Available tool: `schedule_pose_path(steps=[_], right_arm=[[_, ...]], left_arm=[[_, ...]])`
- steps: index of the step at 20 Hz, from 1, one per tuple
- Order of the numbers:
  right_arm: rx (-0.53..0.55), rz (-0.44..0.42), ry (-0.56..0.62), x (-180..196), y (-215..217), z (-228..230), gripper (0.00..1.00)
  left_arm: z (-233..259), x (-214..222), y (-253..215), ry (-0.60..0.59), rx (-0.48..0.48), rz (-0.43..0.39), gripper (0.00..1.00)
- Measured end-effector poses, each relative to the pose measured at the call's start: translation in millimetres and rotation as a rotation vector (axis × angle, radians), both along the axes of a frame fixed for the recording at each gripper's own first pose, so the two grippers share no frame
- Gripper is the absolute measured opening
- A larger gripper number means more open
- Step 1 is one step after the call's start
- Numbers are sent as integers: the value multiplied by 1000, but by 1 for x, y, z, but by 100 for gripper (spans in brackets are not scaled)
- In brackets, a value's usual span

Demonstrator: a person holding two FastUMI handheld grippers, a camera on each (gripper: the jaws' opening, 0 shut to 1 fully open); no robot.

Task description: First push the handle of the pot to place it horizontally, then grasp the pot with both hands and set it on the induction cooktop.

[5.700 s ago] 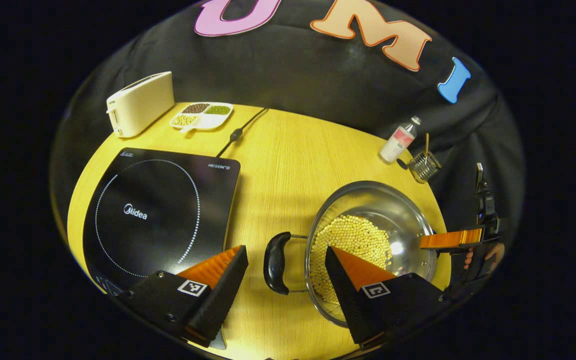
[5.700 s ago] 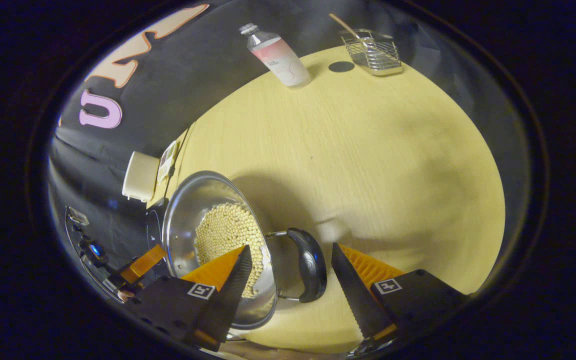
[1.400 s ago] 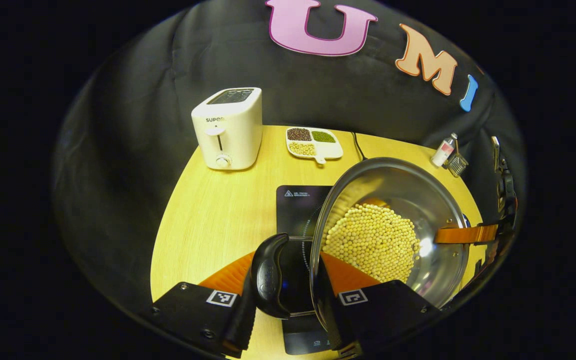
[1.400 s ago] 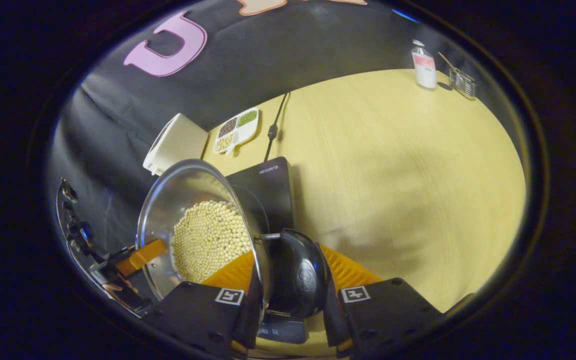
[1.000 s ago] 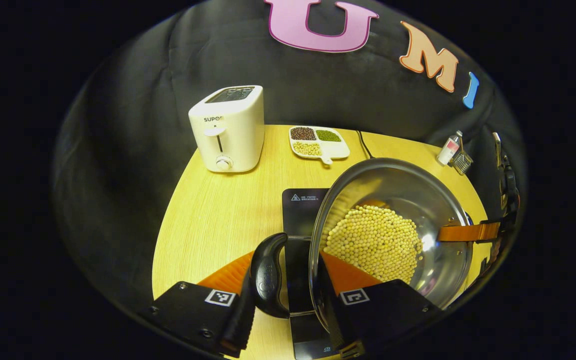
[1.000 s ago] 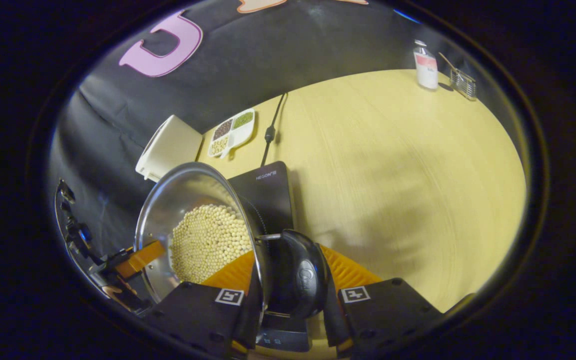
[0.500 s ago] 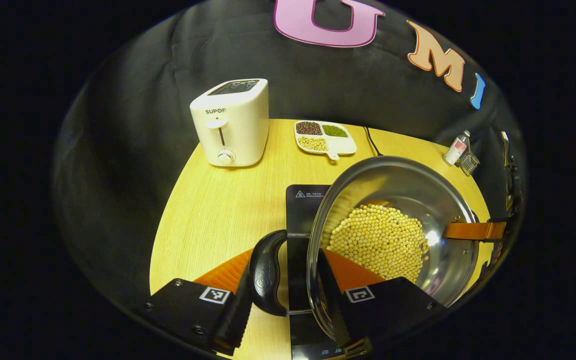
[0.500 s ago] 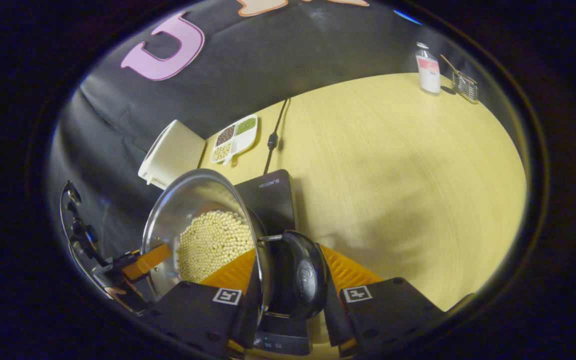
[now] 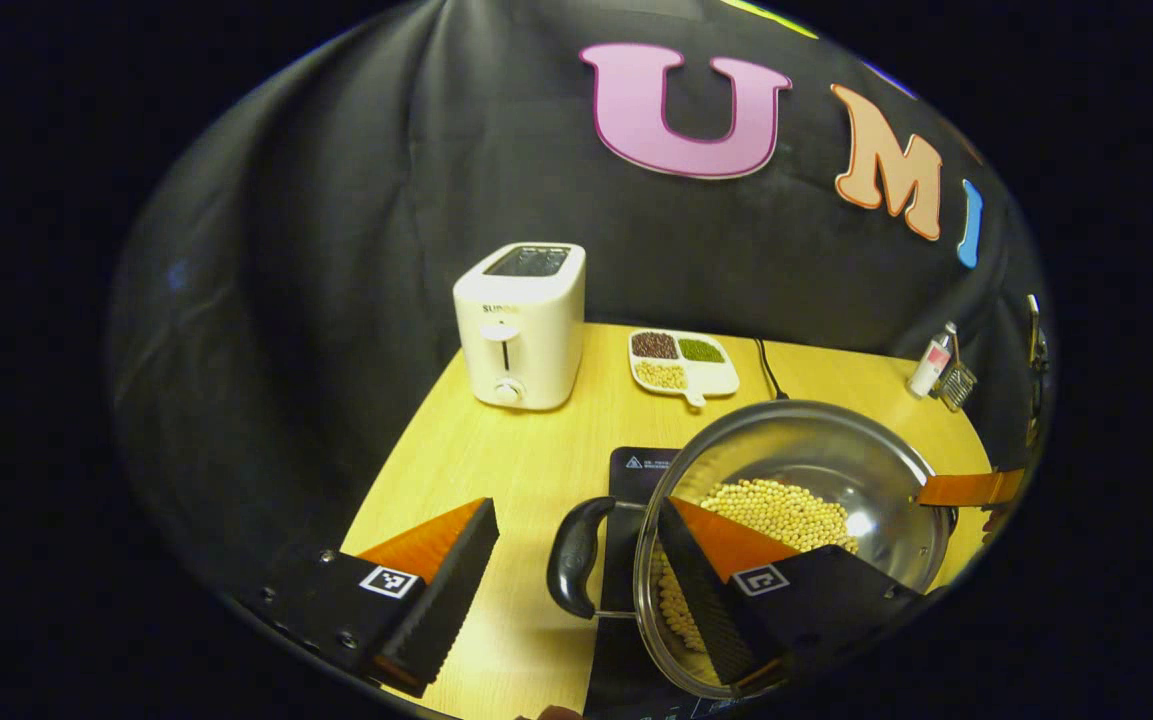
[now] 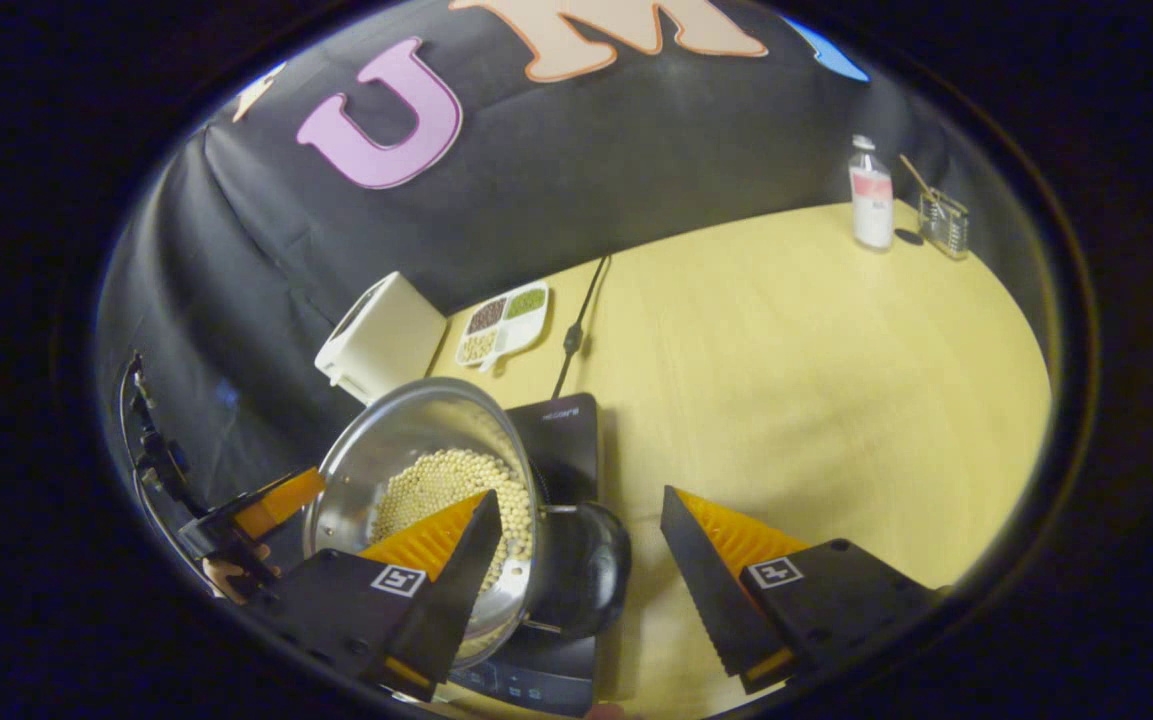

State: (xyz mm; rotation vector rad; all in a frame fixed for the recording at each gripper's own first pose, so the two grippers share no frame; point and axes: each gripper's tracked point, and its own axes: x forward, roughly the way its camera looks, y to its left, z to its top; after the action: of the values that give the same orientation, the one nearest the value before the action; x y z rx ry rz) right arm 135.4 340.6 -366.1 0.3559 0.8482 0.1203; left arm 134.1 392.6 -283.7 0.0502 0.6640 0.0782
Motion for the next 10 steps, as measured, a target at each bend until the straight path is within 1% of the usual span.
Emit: schedule_pose_path(steps=[1, 4, 5, 6, 7, 10], right_arm=[[-7, -13, -18, 1, -9, 8, 100], [-7, -58, -86, 3, -31, 37, 99], [-2, -71, -110, 2, -38, 48, 92], [3, -84, -134, 1, -46, 58, 99], [8, -90, -153, -1, -53, 69, 92], [2, -92, -219, -11, -77, 102, 92]], left_arm=[[4, -5, 0, -4, 2, 9, 97], [21, -21, -4, -31, -14, 35, 96], [29, -24, -6, -47, -20, 42, 97], [37, -29, -10, -62, -24, 47, 97], [46, -35, -14, -77, -21, 56, 97], [71, -50, -36, -136, -17, 73, 97]])
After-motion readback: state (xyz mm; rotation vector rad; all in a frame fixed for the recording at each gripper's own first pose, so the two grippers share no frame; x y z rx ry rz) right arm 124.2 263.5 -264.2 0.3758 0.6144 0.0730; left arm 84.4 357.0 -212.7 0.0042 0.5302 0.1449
